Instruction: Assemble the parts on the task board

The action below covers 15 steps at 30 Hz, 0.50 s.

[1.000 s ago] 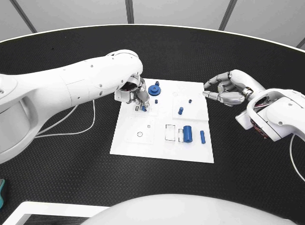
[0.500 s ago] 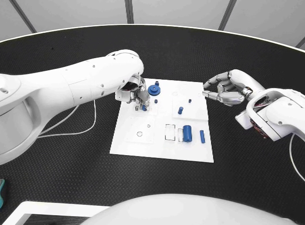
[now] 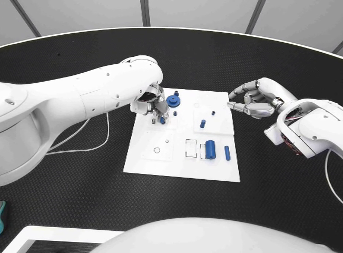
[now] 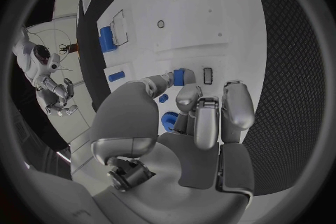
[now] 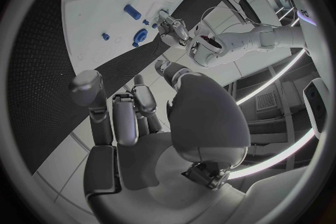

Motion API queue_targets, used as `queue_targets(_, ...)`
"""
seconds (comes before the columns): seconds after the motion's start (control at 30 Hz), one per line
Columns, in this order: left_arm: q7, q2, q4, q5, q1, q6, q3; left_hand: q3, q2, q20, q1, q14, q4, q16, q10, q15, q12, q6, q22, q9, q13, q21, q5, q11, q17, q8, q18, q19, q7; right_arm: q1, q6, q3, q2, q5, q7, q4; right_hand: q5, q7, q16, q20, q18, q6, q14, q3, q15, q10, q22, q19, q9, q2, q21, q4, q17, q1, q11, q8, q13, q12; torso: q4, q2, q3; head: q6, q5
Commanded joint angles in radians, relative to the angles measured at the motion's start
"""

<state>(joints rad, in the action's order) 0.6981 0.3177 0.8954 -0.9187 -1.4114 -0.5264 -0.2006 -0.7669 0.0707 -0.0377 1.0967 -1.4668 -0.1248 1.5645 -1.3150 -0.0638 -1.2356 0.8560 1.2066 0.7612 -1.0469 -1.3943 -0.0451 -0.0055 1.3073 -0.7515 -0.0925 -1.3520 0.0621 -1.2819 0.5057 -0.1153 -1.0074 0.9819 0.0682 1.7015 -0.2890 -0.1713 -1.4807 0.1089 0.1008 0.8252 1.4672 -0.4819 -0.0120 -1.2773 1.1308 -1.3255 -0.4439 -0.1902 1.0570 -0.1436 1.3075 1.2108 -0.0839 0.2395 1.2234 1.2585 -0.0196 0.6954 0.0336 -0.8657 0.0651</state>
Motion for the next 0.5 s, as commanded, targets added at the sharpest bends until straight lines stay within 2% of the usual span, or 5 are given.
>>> queue_targets(0.03,0.065,-0.002,-0.005,-0.002,0.001,0.004,0.000,-0.056,-0.013,0.001,0.001,-0.102,0.060,0.003,-0.002,-0.004,-0.003,-0.010,0.002,-0.002,-0.001,-0.003,-0.003,-0.006,0.257,0.000,0.015,-0.006,-0.001,0.000,-0.001,0.000,0.000,0.000,0.000,0.000,-0.005,0.001,0.002,-0.003,0.015,-0.007,0.060,0.001,0.008,0.002,-0.001,0.000,0.001,0.001,-0.007,-0.006,0.092,0.000,0.002,0.004,0.000,-0.004,-0.0011,0.000,0.0000,0.000,0.000)
queue_targets(0.5,0.066,-0.009,-0.023,-0.005,0.004,0.015,0.000,-0.050,-0.014,0.001,-0.004,-0.102,0.059,0.003,-0.003,-0.005,-0.005,-0.013,0.004,-0.001,-0.003,-0.004,-0.003,-0.006,0.257,0.000,0.015,-0.007,-0.001,0.000,-0.004,0.000,0.002,0.000,0.000,-0.002,-0.005,0.001,0.002,-0.003,0.015,-0.007,0.060,0.001,0.008,0.002,-0.001,0.000,0.001,0.001,-0.007,-0.006,0.092,0.000,0.002,0.004,0.000,-0.004,0.0007,0.000,0.0007,0.000,-0.002)
